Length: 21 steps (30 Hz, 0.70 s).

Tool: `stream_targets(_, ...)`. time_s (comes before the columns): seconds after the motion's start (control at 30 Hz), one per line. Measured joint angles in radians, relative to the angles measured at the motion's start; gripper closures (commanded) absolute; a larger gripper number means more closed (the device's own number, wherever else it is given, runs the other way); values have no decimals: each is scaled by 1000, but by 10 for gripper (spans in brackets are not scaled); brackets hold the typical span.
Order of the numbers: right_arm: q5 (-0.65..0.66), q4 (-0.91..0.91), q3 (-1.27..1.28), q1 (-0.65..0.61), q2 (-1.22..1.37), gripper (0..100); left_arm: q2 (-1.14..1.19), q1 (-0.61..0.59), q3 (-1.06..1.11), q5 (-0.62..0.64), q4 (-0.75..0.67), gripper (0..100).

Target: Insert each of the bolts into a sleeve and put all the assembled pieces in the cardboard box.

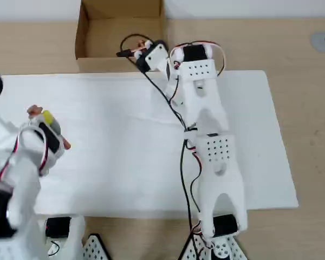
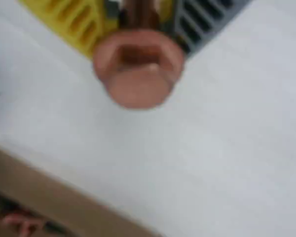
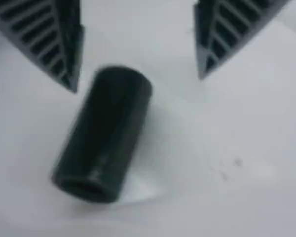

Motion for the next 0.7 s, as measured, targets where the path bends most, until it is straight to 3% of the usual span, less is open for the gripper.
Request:
stream_targets(0.4, 0, -89, 0, 0, 34, 806, -397, 0, 249, 0, -184, 996)
stream_targets(0.7, -2, -146, 0, 0, 63, 807, -560, -2, 304, 0, -190, 996)
